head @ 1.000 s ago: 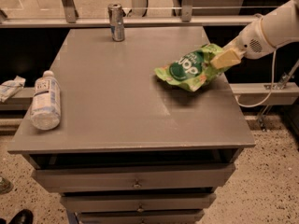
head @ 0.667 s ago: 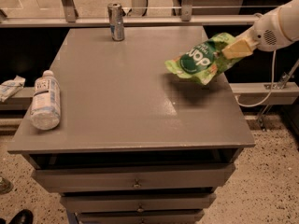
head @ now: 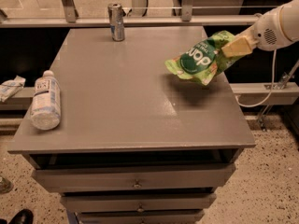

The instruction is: Move green rice chip bag near redbull can

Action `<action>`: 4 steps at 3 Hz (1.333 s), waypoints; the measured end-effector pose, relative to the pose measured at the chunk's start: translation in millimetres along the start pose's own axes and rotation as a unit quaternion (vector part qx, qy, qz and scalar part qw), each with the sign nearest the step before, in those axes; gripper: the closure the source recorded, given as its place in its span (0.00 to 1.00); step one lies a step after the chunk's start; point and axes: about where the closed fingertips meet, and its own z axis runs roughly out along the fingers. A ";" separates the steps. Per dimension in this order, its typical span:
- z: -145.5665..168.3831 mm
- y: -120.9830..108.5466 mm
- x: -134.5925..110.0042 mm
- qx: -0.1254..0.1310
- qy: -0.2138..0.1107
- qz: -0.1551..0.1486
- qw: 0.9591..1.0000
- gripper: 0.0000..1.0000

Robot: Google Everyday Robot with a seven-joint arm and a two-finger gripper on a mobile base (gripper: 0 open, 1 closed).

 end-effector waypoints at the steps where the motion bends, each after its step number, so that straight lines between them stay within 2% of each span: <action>1: 17.7 -1.2 -9.6 0.020 -0.015 0.014 1.000 1.00; 2: 44.7 -29.0 -39.5 0.067 -0.050 0.032 0.996 1.00; 3: 77.6 -63.6 -75.2 0.106 -0.075 0.039 0.991 1.00; 4: 110.4 -98.6 -103.2 0.145 -0.092 0.049 0.984 1.00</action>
Offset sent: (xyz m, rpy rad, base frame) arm 0.1392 0.0312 0.0293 0.0942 -0.2457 -0.2412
